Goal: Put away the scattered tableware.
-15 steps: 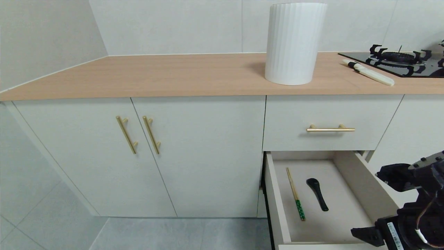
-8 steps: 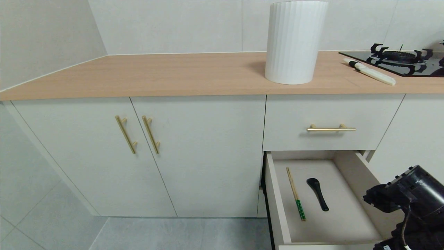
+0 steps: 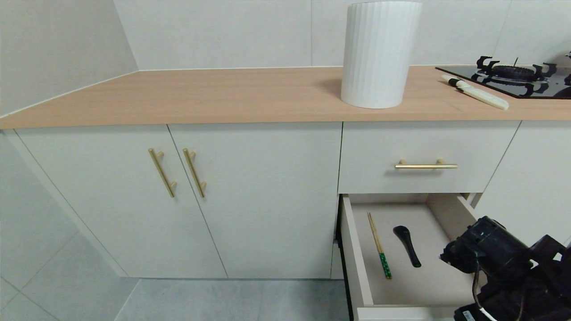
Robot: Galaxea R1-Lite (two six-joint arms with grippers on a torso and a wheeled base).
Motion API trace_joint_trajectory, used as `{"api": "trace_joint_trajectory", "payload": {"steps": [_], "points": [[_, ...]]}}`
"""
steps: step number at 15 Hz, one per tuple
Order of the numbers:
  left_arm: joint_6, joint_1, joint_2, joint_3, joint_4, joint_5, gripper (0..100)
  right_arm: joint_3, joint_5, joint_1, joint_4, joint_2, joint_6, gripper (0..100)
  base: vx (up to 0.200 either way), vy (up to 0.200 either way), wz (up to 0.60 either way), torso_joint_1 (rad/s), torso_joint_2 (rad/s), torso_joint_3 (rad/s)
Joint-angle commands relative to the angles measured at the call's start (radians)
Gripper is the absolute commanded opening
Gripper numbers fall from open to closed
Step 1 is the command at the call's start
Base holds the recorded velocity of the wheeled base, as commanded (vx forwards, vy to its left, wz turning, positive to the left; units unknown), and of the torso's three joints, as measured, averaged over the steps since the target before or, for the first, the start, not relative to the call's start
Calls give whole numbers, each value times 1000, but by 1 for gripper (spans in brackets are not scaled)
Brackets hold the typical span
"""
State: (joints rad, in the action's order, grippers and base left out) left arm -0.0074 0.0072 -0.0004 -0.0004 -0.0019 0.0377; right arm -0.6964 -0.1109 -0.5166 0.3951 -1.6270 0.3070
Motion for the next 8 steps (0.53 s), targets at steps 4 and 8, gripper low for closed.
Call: {"api": "trace_joint_trajectory", "payload": {"steps": [4, 8], "points": [[0, 0, 0, 0, 0, 1, 100, 8, -110, 20, -131, -42, 49, 100, 0, 0, 0, 0, 0, 0], [0, 0, 0, 0, -1, 1, 100, 58, -220, 47, -395, -117, 69, 100, 0, 0, 0, 0, 0, 0]]}}
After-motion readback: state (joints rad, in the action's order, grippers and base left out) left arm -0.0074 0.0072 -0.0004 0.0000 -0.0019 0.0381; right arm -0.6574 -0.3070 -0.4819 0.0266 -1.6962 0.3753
